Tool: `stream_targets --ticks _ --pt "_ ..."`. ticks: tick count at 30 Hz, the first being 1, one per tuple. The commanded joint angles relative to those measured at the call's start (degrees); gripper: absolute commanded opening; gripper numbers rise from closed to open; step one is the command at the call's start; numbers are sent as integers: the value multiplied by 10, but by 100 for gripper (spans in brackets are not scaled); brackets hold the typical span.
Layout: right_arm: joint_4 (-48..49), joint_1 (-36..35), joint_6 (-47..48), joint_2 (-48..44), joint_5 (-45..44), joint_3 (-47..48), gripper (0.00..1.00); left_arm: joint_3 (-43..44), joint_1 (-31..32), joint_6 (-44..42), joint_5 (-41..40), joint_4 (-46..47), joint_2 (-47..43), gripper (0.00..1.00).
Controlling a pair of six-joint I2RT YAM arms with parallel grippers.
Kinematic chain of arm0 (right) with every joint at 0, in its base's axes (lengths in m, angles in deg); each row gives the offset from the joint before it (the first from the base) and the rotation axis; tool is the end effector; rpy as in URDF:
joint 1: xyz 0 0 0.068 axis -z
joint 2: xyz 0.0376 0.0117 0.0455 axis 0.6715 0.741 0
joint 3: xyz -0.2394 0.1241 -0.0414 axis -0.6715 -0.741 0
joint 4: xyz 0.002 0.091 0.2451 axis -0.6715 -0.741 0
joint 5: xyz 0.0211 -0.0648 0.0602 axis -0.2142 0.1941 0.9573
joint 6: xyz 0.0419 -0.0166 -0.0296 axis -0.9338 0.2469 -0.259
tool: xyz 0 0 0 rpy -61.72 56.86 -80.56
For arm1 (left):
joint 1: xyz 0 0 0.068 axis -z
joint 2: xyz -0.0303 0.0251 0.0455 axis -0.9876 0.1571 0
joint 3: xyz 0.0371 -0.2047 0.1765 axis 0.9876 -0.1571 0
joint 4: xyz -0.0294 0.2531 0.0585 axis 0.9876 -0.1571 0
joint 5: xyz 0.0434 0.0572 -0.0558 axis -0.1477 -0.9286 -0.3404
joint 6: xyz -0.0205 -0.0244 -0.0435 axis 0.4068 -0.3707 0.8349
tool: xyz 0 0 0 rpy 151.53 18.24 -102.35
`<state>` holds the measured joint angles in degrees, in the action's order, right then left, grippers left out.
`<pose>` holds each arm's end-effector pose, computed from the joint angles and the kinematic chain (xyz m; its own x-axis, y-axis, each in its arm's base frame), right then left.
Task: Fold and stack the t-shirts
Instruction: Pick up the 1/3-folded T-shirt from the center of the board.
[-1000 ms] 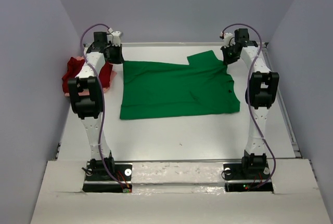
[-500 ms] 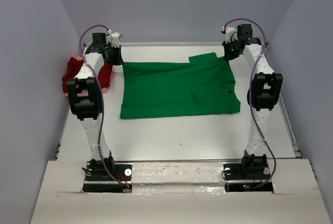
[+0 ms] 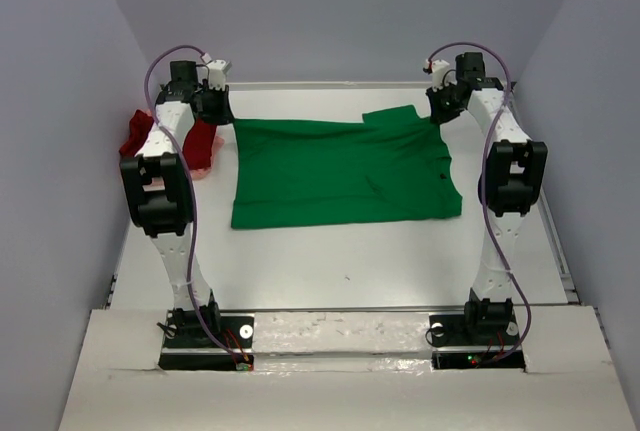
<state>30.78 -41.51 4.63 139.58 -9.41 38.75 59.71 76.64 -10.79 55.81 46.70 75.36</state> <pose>0.5083 0.0045 0.2400 -0.6407 -0.4251 -0.6393 -0.5079 0.8591 -0.0622 0.4750 0.0189 0.2719 -0.5338 0.1780 -0.8267 0.4484 0.8884 -0.0983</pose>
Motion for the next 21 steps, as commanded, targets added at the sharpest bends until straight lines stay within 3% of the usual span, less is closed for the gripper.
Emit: stream_targets --ticks 1,3,4,7,14,19,21 --pt "14 -1 24 -44 7 -8 38 -11 -5 -13 18 -9 -43 0" --pt "14 -1 23 -39 -1 -3 65 -11 -5 -11 22 -9 -42 0" --pt "14 -1 18 -31 -4 7 87 -10 -5 -11 24 -9 -39 0" --pt "15 -1 13 -20 -5 26 95 -10 -5 -7 29 -7 -38 0" --pt "36 -1 3 28 14 93 88 -2 -5 -4 30 -10 -33 0" --pt "54 -1 -23 84 39 145 53 -5 -4 0 32 -9 -32 0" --pt "51 -1 -24 100 45 157 49 -8 -3 1 30 -8 -32 0"
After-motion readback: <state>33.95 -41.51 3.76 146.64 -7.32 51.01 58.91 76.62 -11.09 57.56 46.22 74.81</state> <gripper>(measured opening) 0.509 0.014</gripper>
